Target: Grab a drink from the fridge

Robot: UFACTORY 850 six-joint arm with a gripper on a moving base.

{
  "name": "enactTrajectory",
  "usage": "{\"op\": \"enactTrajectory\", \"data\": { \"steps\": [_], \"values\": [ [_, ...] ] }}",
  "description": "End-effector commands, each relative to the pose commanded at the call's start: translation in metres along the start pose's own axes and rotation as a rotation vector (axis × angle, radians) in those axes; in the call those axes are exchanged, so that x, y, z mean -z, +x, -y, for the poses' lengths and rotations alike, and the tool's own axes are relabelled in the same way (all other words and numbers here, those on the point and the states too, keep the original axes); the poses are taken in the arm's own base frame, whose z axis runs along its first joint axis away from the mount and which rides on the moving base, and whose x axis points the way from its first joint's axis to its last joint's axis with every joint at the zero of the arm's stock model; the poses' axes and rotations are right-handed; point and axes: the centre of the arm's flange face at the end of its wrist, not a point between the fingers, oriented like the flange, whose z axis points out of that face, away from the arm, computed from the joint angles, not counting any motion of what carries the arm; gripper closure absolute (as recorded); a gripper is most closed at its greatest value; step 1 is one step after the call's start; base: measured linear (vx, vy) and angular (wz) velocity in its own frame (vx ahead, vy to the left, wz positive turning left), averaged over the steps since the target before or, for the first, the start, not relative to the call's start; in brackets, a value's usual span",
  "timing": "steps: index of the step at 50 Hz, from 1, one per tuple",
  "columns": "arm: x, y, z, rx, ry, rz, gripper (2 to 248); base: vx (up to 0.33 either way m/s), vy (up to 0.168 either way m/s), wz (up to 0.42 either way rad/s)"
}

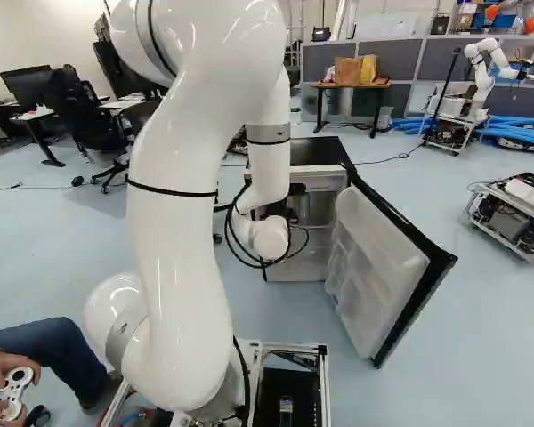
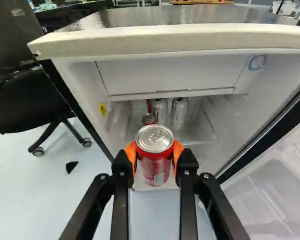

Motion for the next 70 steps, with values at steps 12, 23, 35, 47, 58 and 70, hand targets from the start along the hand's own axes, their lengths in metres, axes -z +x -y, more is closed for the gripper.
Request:
{"op": "enactTrajectory", "data": {
  "steps": [12,23,35,47,58,70],
  "values": [
    [0.022,0.006,0.004,0.001,-0.012,-0.014,157,0.000,0.000,0.000],
    [0.040,0.012,0.007,0.004,-0.023,-0.031,157,0.000,0.000,0.000],
    [0.057,0.018,0.010,0.009,-0.034,-0.052,157,0.000,0.000,0.000],
    [0.071,0.025,0.013,0.018,-0.044,-0.078,157,0.000,0.000,0.000],
    [0.078,0.034,0.014,0.030,-0.049,-0.105,157,0.000,0.000,0.000],
    [0.085,0.043,0.016,0.043,-0.055,-0.136,157,0.000,0.000,0.000]
  ]
}}
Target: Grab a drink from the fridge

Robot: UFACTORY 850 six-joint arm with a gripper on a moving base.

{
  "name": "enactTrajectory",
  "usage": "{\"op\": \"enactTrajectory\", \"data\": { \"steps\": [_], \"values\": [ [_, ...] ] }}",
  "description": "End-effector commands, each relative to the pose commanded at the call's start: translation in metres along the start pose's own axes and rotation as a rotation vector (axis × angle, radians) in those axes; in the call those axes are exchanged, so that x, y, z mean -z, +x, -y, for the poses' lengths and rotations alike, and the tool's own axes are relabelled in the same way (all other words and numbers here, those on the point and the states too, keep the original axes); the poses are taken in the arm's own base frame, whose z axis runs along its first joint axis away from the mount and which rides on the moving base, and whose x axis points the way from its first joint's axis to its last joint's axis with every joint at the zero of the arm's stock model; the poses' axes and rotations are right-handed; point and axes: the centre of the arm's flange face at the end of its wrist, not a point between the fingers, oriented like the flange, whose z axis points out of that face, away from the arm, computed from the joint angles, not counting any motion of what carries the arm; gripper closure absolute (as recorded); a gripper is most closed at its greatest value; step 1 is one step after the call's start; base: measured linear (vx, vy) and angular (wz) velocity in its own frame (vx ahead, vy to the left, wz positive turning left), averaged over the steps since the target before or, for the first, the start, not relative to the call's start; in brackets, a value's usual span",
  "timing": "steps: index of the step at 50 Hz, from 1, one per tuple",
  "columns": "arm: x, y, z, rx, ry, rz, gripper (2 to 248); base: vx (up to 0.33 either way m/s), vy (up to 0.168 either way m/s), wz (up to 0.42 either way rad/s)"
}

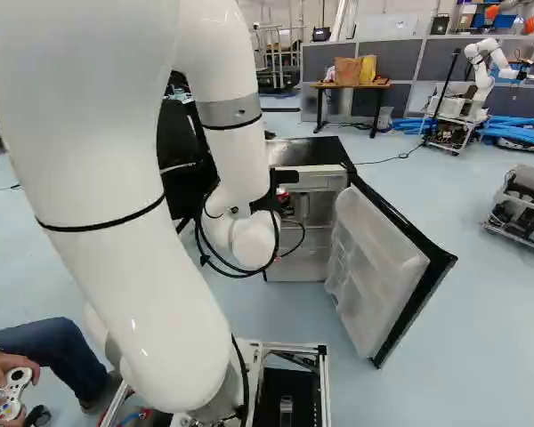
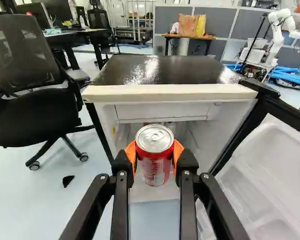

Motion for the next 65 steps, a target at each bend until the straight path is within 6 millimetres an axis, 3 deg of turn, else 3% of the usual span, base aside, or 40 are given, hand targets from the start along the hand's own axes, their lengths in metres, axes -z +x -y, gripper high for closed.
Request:
{"op": "enactTrajectory", "data": {
  "steps": [26,65],
  "values": [
    [0.005,0.024,0.000,0.030,-0.006,-0.070,157,0.000,0.000,0.000],
    [-0.019,0.067,-0.006,0.081,0.004,-0.123,157,0.000,0.000,0.000]
  ]
}}
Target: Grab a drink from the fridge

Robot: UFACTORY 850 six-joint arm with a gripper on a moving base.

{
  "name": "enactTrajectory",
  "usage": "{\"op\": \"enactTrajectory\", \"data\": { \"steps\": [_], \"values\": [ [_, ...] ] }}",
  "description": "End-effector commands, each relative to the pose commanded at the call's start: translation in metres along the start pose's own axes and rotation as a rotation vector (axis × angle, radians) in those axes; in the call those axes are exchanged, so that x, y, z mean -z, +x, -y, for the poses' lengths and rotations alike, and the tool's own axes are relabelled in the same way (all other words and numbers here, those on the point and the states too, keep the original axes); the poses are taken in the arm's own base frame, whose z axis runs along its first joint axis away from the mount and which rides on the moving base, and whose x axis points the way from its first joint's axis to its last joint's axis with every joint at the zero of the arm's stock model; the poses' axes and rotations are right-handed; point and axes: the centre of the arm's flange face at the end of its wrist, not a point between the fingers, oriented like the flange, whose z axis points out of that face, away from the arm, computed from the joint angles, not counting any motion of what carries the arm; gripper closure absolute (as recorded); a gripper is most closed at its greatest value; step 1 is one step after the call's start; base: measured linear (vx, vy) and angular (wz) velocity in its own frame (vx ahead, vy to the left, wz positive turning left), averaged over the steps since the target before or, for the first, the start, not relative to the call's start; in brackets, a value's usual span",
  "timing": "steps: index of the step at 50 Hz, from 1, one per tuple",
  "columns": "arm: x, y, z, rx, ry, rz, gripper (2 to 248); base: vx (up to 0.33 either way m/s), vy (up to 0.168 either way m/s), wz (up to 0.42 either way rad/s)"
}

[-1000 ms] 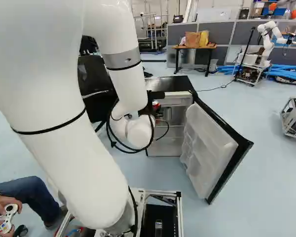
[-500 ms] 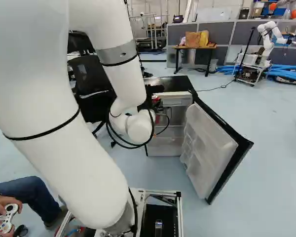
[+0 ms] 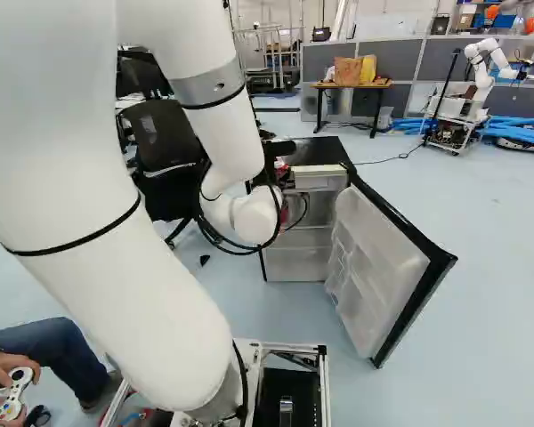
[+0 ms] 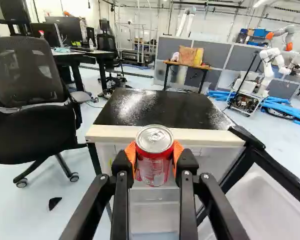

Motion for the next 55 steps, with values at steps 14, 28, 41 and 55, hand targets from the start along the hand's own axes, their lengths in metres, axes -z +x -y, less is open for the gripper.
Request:
{"op": "enactTrajectory", "data": {
  "steps": [14,28,41,55],
  "values": [
    [-0.017,0.015,-0.004,0.018,0.007,-0.014,157,0.000,0.000,0.000],
    [-0.037,0.030,-0.009,0.035,0.014,-0.027,157,0.000,0.000,0.000],
    [-0.052,0.043,-0.012,0.048,0.018,-0.038,157,0.000,0.000,0.000],
    [-0.073,0.056,-0.016,0.061,0.025,-0.044,157,0.000,0.000,0.000]
  ]
}}
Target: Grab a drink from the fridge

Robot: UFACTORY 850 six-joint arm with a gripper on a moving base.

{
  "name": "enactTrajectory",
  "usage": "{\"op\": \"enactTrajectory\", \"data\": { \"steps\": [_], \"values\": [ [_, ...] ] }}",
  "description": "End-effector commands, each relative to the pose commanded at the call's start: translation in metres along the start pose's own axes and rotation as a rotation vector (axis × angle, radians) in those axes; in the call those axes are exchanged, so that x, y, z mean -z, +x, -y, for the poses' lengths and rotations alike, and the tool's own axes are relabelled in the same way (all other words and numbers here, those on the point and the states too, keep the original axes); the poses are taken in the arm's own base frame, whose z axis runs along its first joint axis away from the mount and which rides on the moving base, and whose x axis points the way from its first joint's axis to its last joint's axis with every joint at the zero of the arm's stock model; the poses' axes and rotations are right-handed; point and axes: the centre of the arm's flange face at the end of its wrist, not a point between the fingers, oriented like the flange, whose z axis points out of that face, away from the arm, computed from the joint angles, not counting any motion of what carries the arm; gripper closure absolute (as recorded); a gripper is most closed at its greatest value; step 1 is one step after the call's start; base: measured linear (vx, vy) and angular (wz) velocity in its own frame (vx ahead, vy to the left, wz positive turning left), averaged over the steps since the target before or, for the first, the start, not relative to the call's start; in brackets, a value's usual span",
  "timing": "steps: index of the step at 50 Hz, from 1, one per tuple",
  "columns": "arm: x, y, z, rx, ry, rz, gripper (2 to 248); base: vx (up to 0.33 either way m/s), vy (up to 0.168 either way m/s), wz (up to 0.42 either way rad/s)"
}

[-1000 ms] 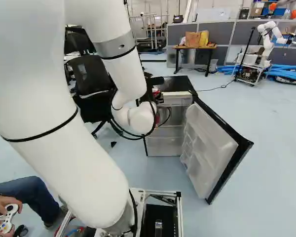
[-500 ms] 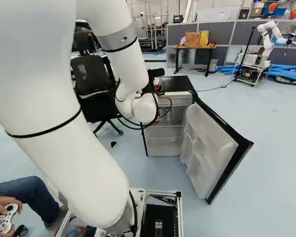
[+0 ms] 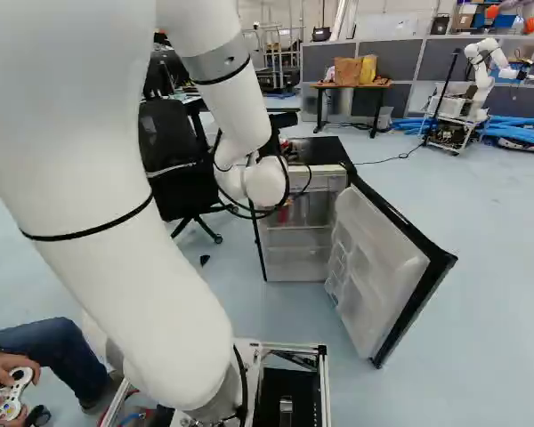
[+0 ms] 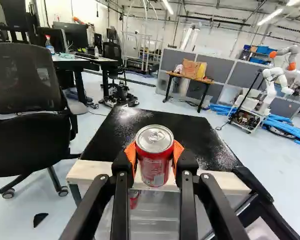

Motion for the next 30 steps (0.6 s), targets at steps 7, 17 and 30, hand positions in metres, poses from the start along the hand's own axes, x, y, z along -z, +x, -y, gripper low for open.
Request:
{"op": "enactTrajectory", "data": {
  "steps": [7,17,30],
  "values": [
    [-0.013,0.000,-0.002,0.002,0.006,0.008,157,0.000,0.000,0.000],
    [-0.031,0.000,-0.004,0.006,0.014,0.020,157,0.000,0.000,0.000],
    [-0.056,-0.001,-0.007,0.011,0.023,0.045,157,0.000,0.000,0.000]
  ]
}}
